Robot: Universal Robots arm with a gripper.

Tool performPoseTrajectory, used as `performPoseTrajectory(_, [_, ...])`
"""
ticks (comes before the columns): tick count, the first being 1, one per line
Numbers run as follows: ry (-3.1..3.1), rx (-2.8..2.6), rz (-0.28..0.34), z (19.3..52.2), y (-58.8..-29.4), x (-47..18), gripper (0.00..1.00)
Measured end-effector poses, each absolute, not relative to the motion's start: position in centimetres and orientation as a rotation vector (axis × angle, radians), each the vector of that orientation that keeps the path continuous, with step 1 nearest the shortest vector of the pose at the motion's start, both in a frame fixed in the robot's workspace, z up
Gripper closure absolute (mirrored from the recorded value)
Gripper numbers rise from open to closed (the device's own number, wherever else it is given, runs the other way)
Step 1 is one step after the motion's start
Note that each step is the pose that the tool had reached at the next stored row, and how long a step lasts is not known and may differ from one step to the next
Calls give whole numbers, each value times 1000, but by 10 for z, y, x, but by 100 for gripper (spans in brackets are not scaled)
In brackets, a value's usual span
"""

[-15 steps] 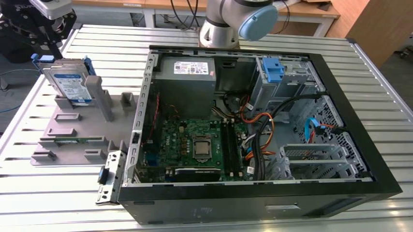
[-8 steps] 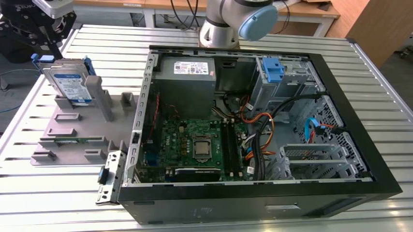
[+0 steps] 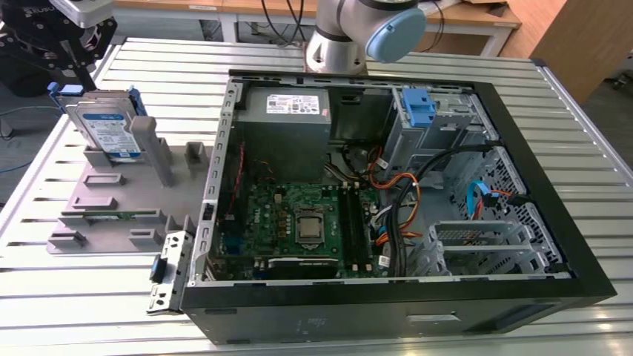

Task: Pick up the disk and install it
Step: 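Pick up the disk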

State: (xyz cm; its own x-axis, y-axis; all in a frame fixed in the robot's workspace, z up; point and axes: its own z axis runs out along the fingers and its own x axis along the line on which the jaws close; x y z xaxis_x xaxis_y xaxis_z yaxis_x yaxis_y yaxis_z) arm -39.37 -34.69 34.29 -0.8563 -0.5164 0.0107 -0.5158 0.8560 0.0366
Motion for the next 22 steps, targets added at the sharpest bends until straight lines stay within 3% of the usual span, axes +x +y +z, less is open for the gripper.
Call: performPoseTrajectory(22, [-2955, 1000, -49, 343, -347, -394, 89])
